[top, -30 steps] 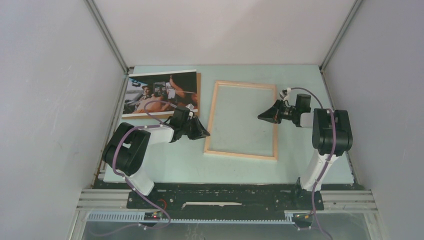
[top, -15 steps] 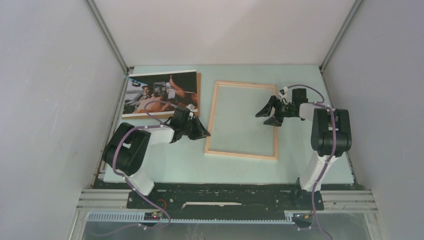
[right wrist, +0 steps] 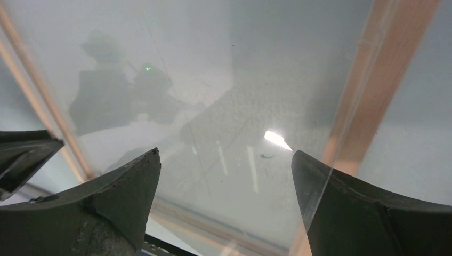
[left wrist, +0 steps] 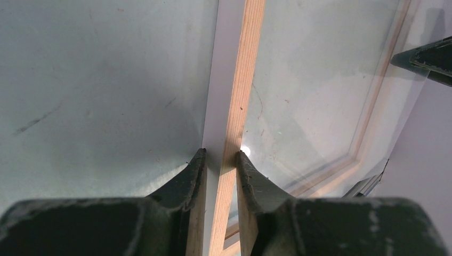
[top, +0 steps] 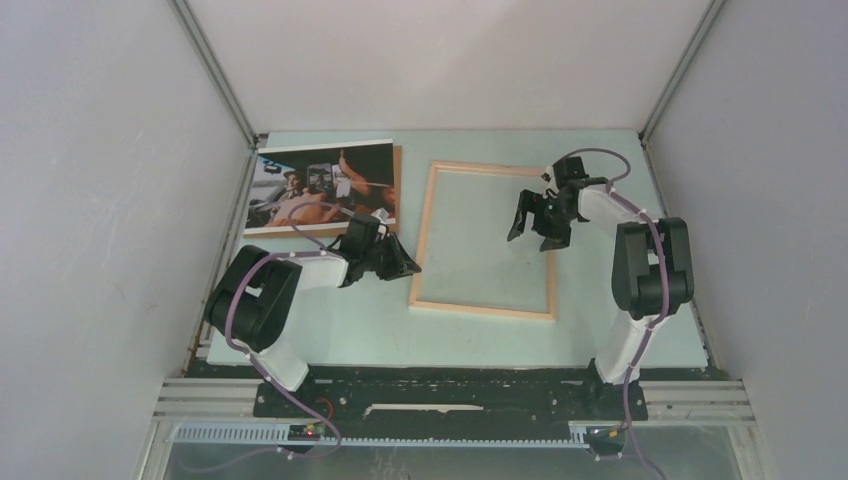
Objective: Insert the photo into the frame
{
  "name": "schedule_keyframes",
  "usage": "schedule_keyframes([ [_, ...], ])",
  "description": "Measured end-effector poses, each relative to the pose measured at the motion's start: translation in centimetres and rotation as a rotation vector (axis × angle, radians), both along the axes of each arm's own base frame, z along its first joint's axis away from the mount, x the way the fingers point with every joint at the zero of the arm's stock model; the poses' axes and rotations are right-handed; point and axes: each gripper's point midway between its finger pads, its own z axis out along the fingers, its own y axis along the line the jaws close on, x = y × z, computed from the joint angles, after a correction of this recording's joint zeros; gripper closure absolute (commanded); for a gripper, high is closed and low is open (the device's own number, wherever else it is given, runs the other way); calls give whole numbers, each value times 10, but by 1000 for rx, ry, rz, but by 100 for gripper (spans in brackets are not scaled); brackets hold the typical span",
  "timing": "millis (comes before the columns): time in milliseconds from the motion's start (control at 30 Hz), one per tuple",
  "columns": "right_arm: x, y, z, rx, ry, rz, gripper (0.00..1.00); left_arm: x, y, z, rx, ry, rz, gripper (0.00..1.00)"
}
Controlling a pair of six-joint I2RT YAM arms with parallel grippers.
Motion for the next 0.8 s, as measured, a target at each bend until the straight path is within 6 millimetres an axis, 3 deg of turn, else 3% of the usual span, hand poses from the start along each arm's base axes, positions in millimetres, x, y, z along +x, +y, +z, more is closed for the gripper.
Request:
schedule_keyframes([
  [200,-5,-13,-2,-151,22,-7,0,0,0,0,0,0,0,87],
  [500,-8,-20,0,-202,5,36,0,0,0,0,-1,0,-1,87],
  [667,-4,-27,19,-227,-57,19,0,0,0,0,-1,0,-1,86],
  [800,-1,-34,36,-201,-114,-8,0,-2,0,1,4,4,-2,74],
])
